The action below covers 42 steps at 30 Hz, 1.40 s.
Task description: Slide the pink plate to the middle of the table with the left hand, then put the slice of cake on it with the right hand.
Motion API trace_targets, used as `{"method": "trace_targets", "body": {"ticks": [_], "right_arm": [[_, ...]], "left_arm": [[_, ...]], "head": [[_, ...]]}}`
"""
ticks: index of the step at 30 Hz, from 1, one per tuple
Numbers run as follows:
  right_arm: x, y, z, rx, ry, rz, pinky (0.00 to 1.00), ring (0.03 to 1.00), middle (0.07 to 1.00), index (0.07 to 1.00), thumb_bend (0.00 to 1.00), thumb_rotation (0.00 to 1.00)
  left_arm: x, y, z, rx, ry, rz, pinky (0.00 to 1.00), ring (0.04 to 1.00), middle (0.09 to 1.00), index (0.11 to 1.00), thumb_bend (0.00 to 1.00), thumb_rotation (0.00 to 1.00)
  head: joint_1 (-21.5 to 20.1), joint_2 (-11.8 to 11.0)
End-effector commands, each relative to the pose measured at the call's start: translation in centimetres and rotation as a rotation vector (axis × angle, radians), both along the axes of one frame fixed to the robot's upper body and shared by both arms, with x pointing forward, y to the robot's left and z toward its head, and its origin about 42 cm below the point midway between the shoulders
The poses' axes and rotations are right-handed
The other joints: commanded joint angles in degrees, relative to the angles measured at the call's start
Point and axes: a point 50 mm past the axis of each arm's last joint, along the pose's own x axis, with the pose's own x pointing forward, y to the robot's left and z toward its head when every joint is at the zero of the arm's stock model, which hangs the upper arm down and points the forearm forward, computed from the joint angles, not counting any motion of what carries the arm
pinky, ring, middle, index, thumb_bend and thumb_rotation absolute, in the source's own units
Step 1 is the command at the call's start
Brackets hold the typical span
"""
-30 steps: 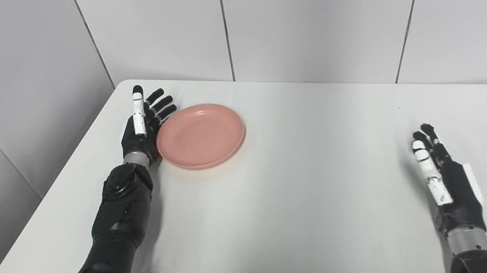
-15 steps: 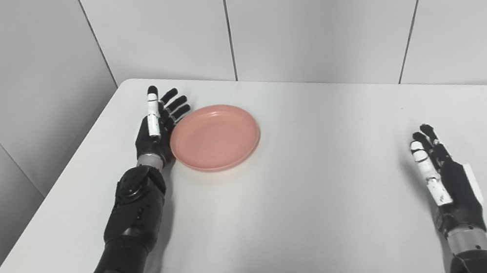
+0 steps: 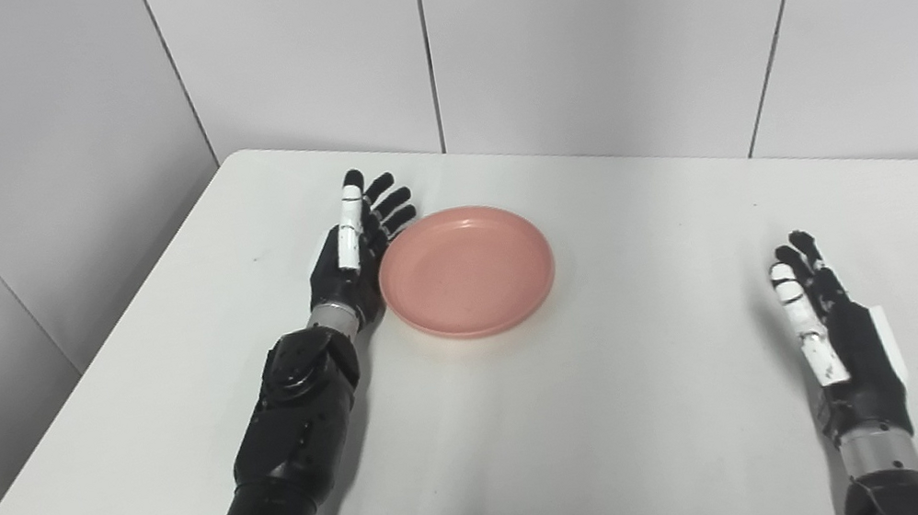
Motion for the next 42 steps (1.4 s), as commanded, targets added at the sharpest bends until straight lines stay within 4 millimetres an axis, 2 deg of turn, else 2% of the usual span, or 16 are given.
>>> {"method": "trace_targets", "body": {"ticks": [1, 7, 10, 15, 27, 32, 35, 42], "right_arm": [[0.7, 0.5, 1.9, 0.011, -0.061, 0.009, 0.97, 0.925, 0.923, 0.938, 0.46, 0.76], [0.9, 1.1, 1.8, 0.011, -0.064, 0.018, 0.96, 0.923, 0.926, 0.940, 0.48, 0.77], [0.8, 1.3, 2.0, 0.001, -0.068, 0.018, 0.94, 0.918, 0.924, 0.936, 0.47, 0.76], [0.4, 1.7, 2.3, -0.003, -0.060, 0.010, 0.93, 0.912, 0.918, 0.931, 0.46, 0.74], [0.4, 3.1, 2.5, -0.026, -0.057, 0.014, 0.93, 0.915, 0.920, 0.935, 0.44, 0.76], [0.5, 3.7, 2.5, -0.032, -0.047, 0.004, 0.93, 0.902, 0.911, 0.922, 0.47, 0.76], [0.6, 4.1, 2.5, -0.025, -0.045, 0.004, 0.93, 0.902, 0.911, 0.924, 0.47, 0.74], [0.8, 4.8, 2.5, -0.064, -0.053, 0.001, 0.92, 0.885, 0.906, 0.920, 0.47, 0.77]], "left_arm": [[0.8, -1.0, 2.4, 0.061, -0.076, -0.035, 0.86, 0.880, 0.876, 0.876, 0.73, 1.00], [-0.3, -2.9, 1.9, 0.073, -0.085, -0.056, 0.89, 0.909, 0.912, 0.899, 0.71, 0.97], [-0.9, -3.5, 1.8, 0.090, -0.061, -0.119, 0.94, 0.950, 0.941, 0.941, 0.74, 1.00], [-1.8, -4.3, 1.9, 0.106, -0.057, -0.185, 0.97, 0.975, 0.955, 0.954, 0.75, 1.00], [-3.4, -5.1, 2.4, -0.006, -0.065, -0.201, 1.00, 0.999, 0.990, 1.000, 0.70, 1.00], [-3.8, -5.9, 1.7, 0.003, -0.071, -0.227, 1.00, 0.995, 0.999, 1.000, 0.68, 1.00], [-3.8, -5.8, 1.4, 0.016, -0.072, -0.255, 1.00, 0.997, 0.995, 1.000, 0.69, 1.00], [-3.6, -4.9, 1.0, 0.033, -0.082, -0.303, 1.00, 1.000, 0.996, 0.997, 0.70, 1.00]], "head": [[-0.66, 0.26], [-4.19, 1.36], [-5.63, 1.75], [-9.26, 2.56], [-14.61, 3.35], [-16.99, 3.66], [-18.54, 4.02], [-21.38, 4.00]]}}
